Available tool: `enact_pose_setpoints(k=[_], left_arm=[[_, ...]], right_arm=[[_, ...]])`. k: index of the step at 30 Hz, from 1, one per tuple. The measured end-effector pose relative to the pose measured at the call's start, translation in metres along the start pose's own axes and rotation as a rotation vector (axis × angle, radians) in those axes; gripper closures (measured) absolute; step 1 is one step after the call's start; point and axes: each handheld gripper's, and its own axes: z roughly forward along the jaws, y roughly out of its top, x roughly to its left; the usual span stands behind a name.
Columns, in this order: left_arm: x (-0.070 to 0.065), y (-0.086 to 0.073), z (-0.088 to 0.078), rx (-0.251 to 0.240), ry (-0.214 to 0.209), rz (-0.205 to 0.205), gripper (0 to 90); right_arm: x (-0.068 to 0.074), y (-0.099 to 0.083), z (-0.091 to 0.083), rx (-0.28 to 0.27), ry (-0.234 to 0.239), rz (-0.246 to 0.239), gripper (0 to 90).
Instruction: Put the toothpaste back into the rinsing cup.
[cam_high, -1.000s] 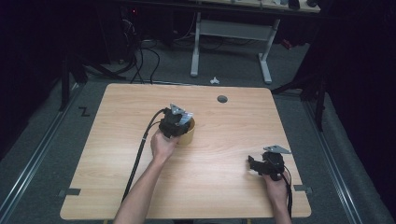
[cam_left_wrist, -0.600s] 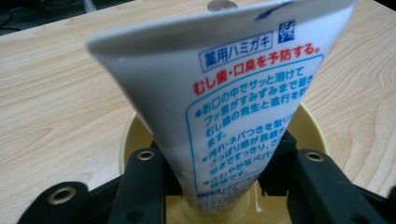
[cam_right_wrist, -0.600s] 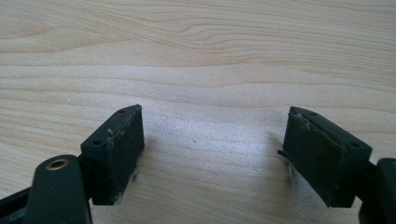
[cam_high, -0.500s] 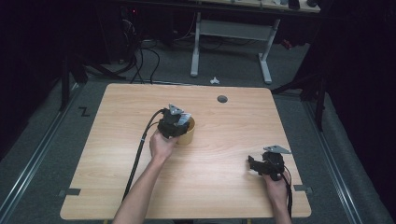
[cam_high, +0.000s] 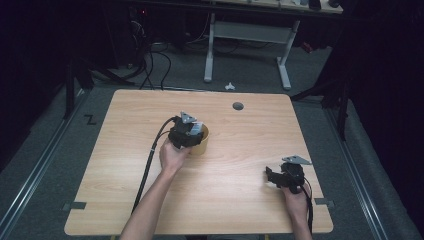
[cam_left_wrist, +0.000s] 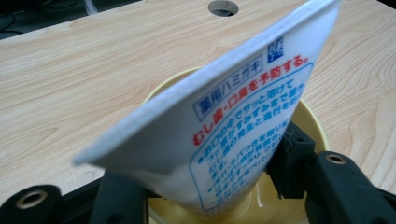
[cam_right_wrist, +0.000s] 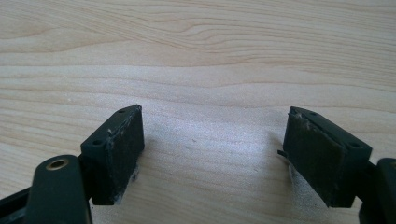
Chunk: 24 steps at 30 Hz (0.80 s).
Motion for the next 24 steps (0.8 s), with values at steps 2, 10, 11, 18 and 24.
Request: enact_pose_setpoints(k=[2, 10, 11, 18, 24], left_arm=[[0.0, 0.001, -0.001, -0.009, 0.001, -0.001, 48.7], [0.001, 0.005, -0.007, -0.033, 0.002, -0.008, 38.2], [0.002, 0.006, -0.009, -0.04, -0.003, -0.015, 36.8], [0.003, 0.012, -0.019, -0.066, -0.013, -0.018, 29.3], [0.003, 0.014, -0.023, -0.068, -0.018, -0.014, 26.7]], right_arm=[[0.0, 0.0, 0.0, 0.0, 0.0, 0.0, 20.7], [0.0, 0.0, 0.0, -0.001, 0.0, -0.002, 20.7], [0.0, 0.0, 0.0, 0.0, 0.0, 0.001, 20.7], [0.0, 0.0, 0.0, 0.0, 0.0, 0.0, 20.7], [0.0, 0.0, 0.0, 0.0, 0.0, 0.0, 20.7]])
